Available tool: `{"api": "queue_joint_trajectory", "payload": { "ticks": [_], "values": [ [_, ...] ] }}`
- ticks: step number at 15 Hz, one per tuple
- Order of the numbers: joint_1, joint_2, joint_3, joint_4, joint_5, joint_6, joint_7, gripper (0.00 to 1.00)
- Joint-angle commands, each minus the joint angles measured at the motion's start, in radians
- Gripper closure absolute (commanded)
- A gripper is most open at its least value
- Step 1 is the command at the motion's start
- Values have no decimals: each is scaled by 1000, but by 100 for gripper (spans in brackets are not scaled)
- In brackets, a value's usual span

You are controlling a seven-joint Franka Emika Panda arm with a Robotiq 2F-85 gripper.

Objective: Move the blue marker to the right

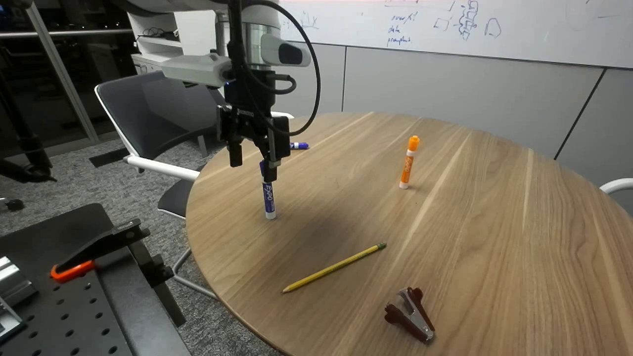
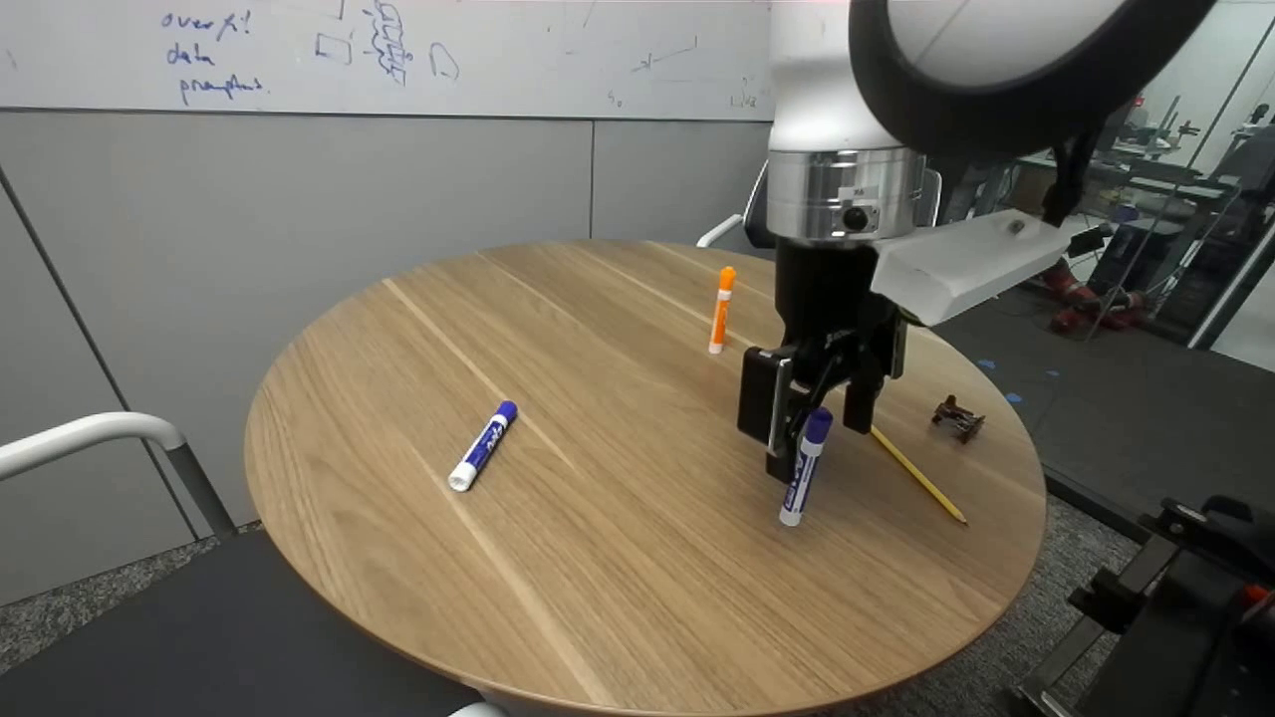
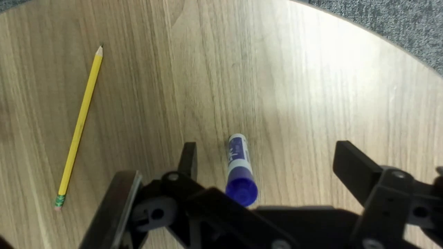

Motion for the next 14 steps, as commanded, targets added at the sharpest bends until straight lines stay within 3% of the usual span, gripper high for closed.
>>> {"api": "queue_joint_trajectory", "payload": {
  "ticks": [1, 2, 3, 8, 12, 13, 14],
  "values": [
    [24, 30, -31, 48, -17, -9, 39, 0],
    [25, 35, -34, 55, -18, -8, 43, 7],
    [26, 42, -36, 65, -14, -6, 50, 26],
    [36, 64, -49, 95, -21, -23, 73, 66],
    [52, 84, -65, 129, -26, -68, 107, 95],
    [53, 85, -68, 142, -24, -91, 115, 100],
    [54, 84, -70, 153, -23, -110, 123, 96]
  ]
}}
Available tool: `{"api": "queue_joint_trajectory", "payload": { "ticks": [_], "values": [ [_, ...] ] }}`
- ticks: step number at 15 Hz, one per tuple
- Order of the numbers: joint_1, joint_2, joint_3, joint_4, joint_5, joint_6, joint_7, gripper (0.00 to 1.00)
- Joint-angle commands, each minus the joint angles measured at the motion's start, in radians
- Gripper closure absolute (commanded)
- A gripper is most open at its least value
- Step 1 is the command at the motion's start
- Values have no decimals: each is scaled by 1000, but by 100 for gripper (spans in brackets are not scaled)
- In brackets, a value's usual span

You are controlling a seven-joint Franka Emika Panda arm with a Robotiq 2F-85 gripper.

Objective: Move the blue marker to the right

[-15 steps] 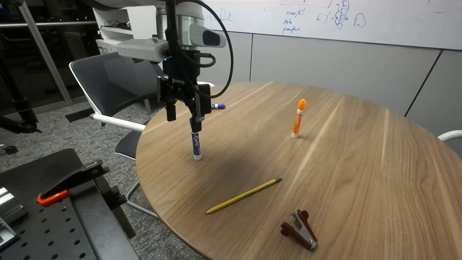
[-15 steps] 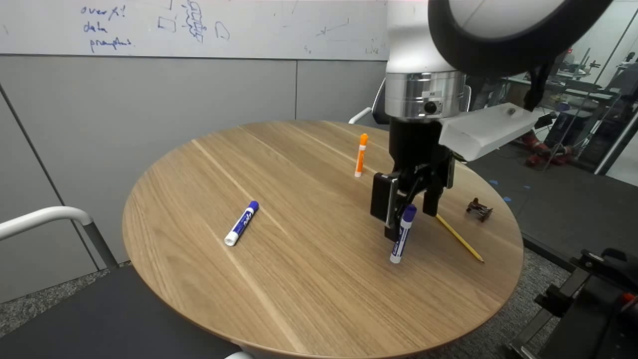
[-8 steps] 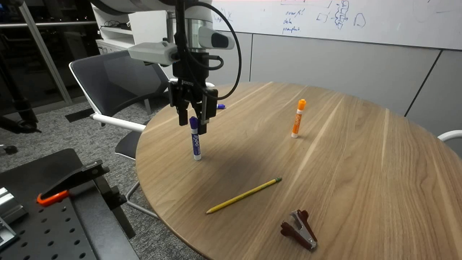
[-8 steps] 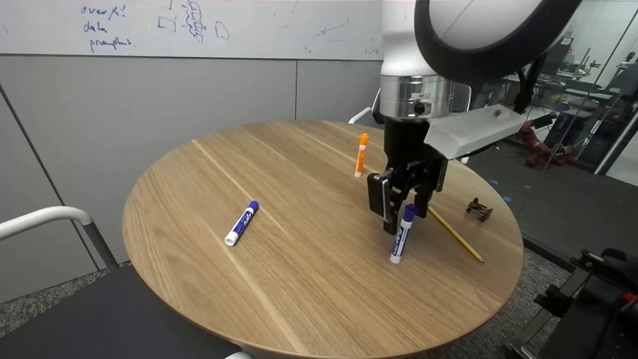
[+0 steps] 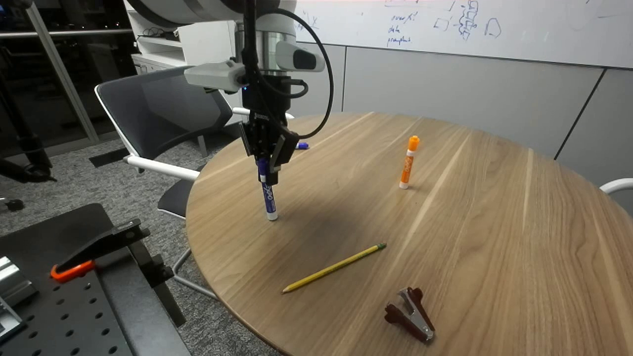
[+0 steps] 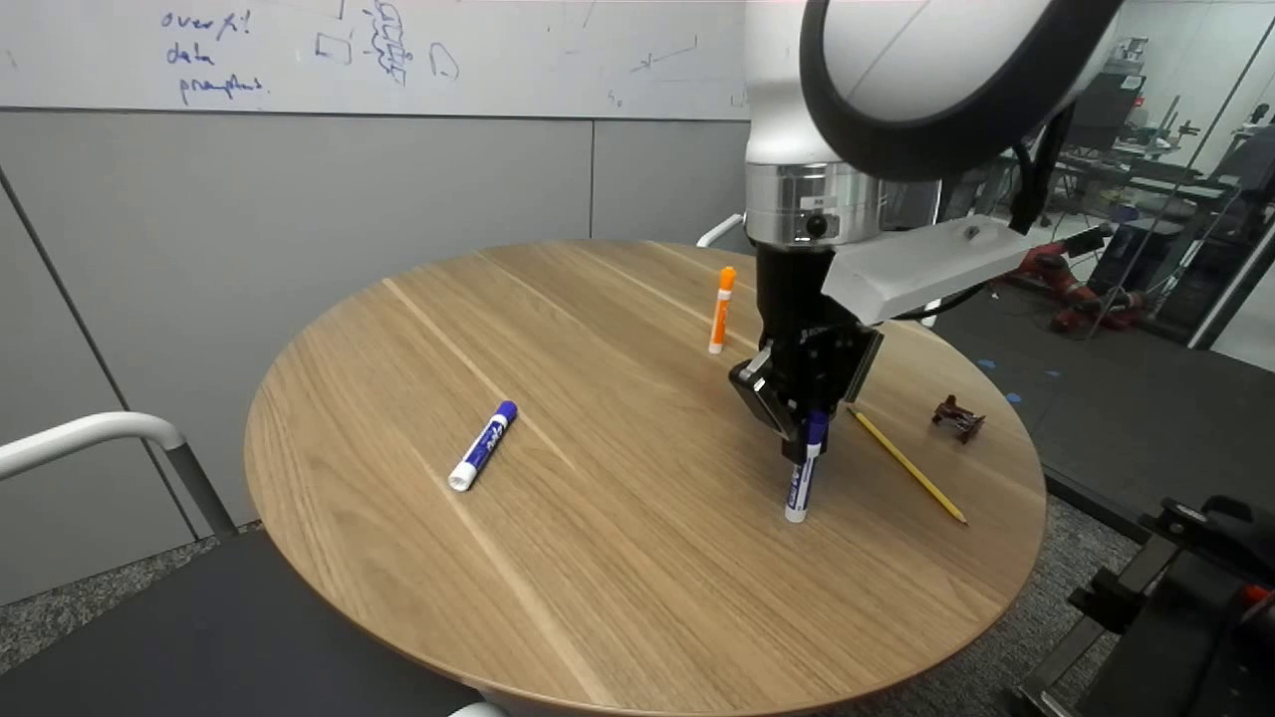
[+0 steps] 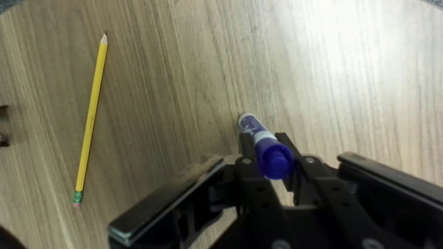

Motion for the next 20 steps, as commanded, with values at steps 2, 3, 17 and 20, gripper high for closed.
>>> {"api": "queue_joint_trajectory", "payload": {
  "ticks": [2, 3, 17, 20],
  "values": [
    [16, -11, -26, 77, -7, -118, 40, 95],
    [0, -33, -27, 86, 2, -124, 31, 95],
    [-379, 235, -140, 679, 185, -270, -50, 95],
    [-433, 341, -146, 824, 204, -344, -42, 95]
  ]
}}
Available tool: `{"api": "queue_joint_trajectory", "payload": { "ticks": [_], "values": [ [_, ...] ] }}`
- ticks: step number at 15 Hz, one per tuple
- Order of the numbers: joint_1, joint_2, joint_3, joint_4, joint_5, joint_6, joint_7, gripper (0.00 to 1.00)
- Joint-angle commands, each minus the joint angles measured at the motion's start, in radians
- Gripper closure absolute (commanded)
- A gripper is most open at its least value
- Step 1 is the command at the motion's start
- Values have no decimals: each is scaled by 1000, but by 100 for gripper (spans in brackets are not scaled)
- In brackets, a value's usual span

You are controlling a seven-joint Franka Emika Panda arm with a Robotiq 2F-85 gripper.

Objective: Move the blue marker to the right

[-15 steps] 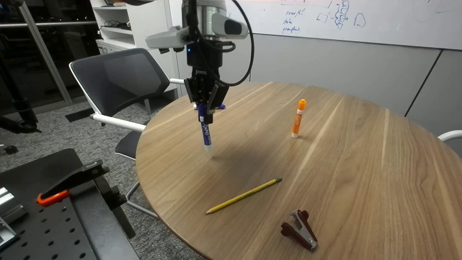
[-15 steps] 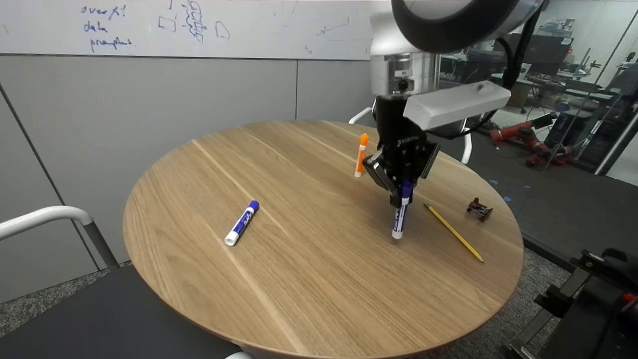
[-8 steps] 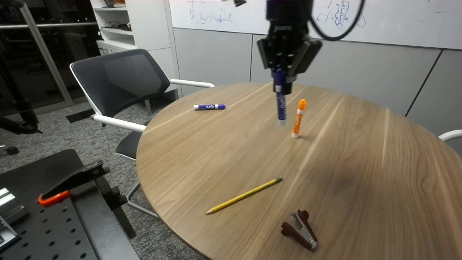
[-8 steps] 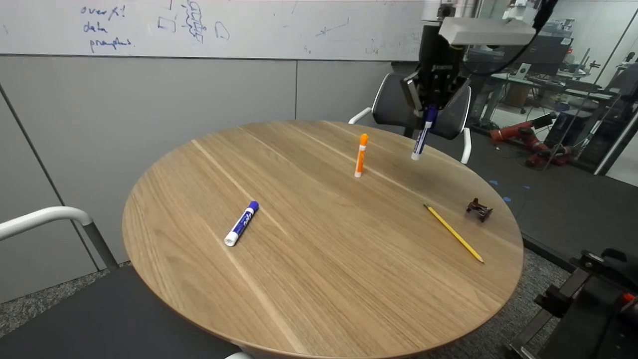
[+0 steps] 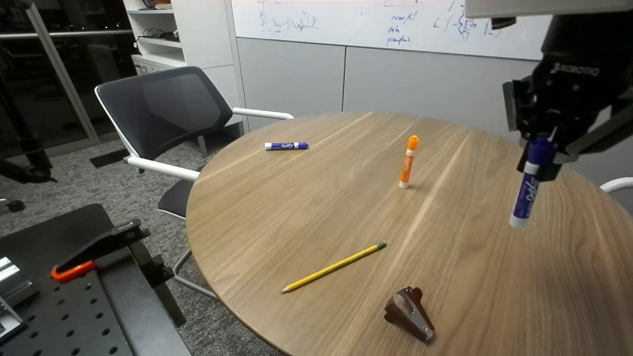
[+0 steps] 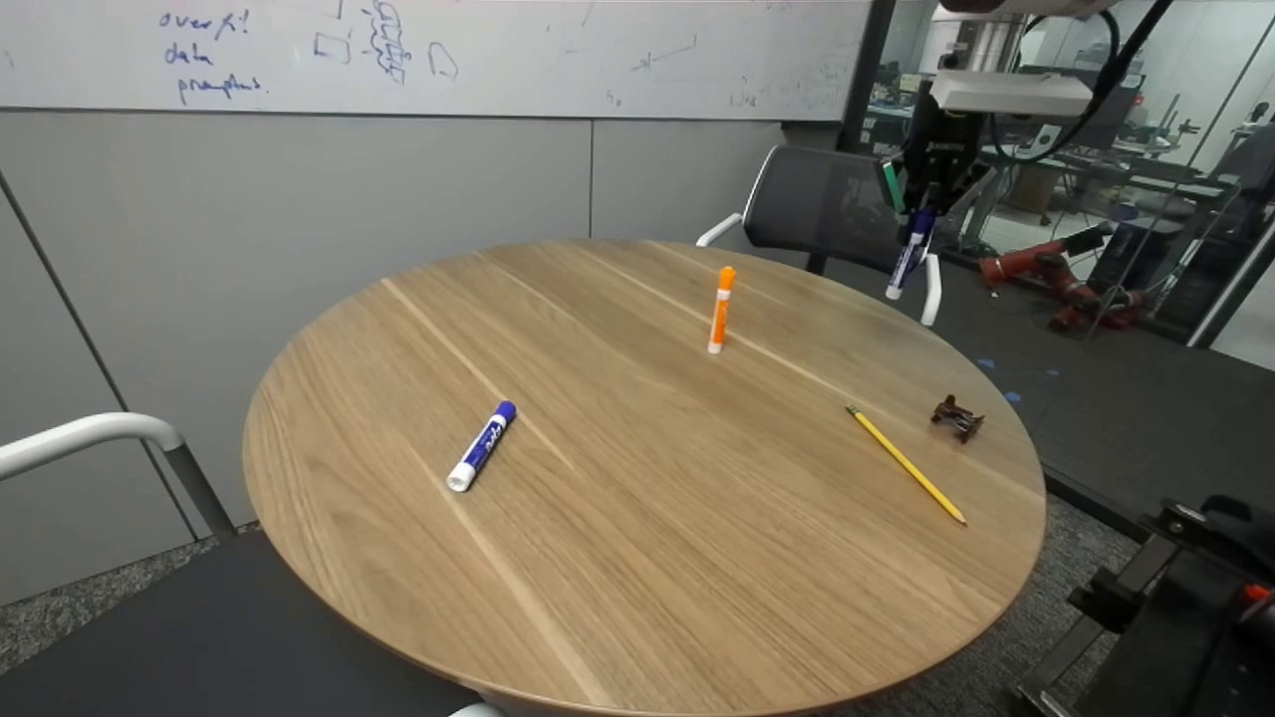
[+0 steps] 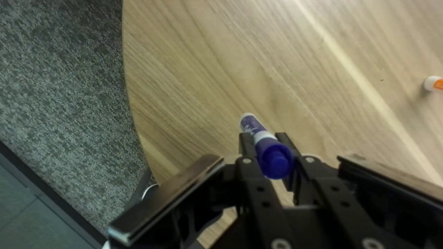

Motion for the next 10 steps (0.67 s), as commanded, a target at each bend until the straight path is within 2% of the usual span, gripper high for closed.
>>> {"api": "queue_joint_trajectory", "payload": {
  "ticks": [1, 6, 10],
  "values": [
    [-49, 158, -7, 243, 42, -128, 10, 95],
    [-119, 325, 11, 480, 48, -276, 4, 95],
    [-146, 456, 10, 642, 44, -335, 14, 95]
  ]
}}
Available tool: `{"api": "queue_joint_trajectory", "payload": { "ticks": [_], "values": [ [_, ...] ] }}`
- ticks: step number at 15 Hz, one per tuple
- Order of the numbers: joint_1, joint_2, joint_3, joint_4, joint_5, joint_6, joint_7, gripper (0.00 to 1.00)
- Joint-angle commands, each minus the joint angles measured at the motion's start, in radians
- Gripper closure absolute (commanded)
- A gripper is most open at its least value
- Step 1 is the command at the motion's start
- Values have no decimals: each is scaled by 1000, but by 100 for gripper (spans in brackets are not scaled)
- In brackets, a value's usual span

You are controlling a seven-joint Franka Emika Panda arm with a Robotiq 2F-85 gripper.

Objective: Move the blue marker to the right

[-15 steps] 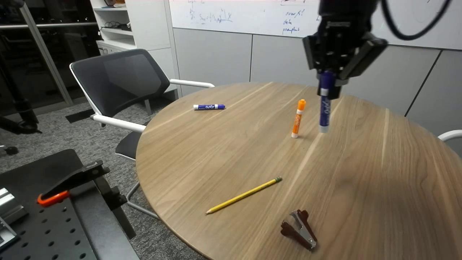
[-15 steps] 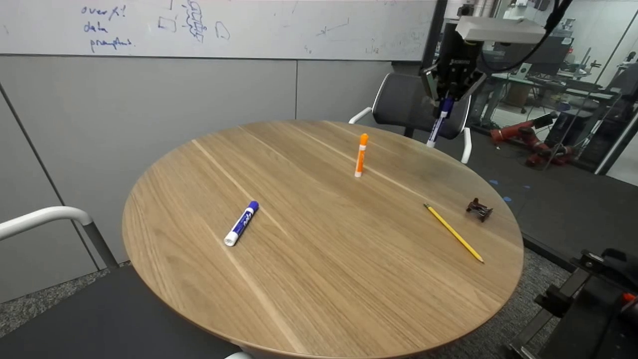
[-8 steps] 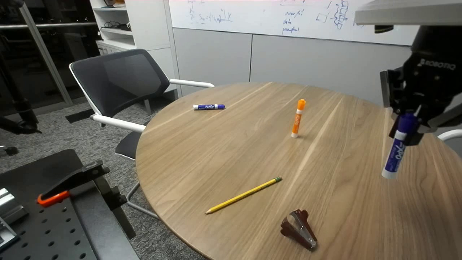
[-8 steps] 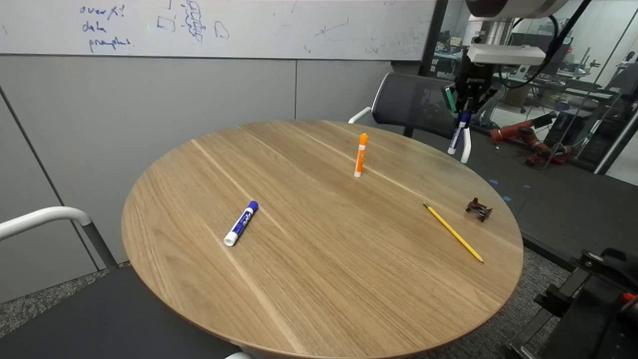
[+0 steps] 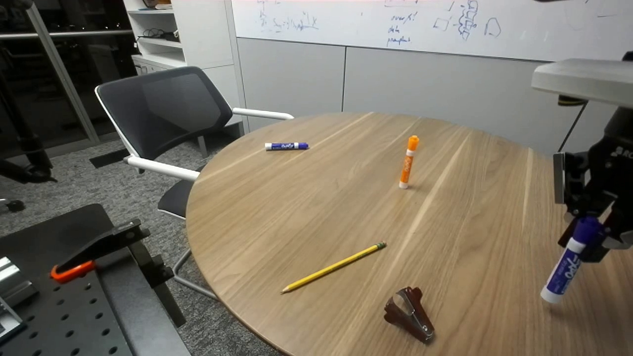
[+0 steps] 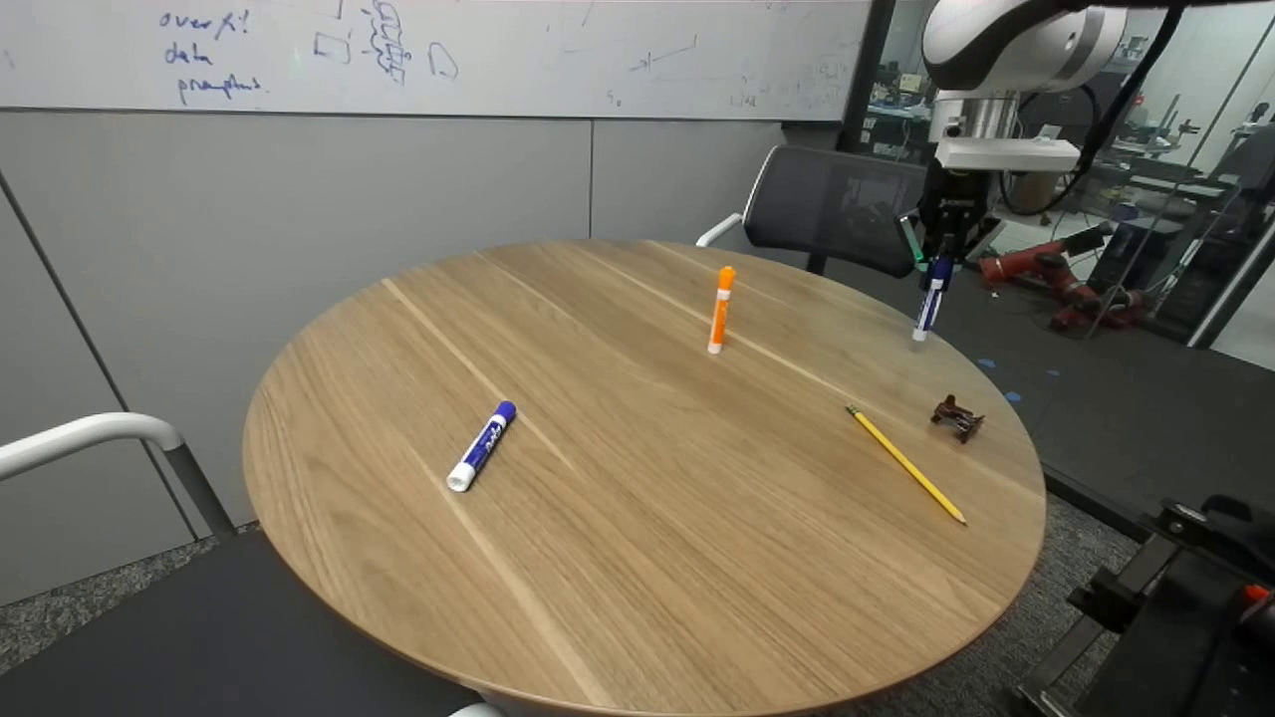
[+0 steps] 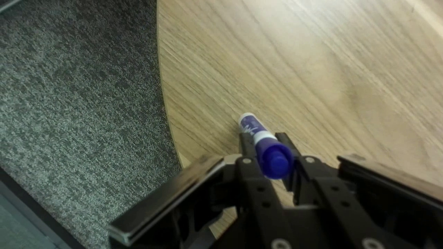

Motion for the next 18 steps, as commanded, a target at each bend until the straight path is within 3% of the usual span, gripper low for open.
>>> {"api": "queue_joint_trajectory", "payload": {
  "ticks": [1, 8, 9, 12, 16, 18],
  "values": [
    [-30, 140, 11, 210, 16, -91, 12, 95],
    [-38, 212, 12, 329, 10, -154, 10, 95],
    [-40, 218, 14, 344, 11, -167, 12, 55],
    [-40, 200, 7, 331, 11, -171, 4, 41],
    [-53, 155, 7, 324, 7, -202, -28, 12],
    [-52, 104, 7, 318, -4, -302, -76, 0]
  ]
}}
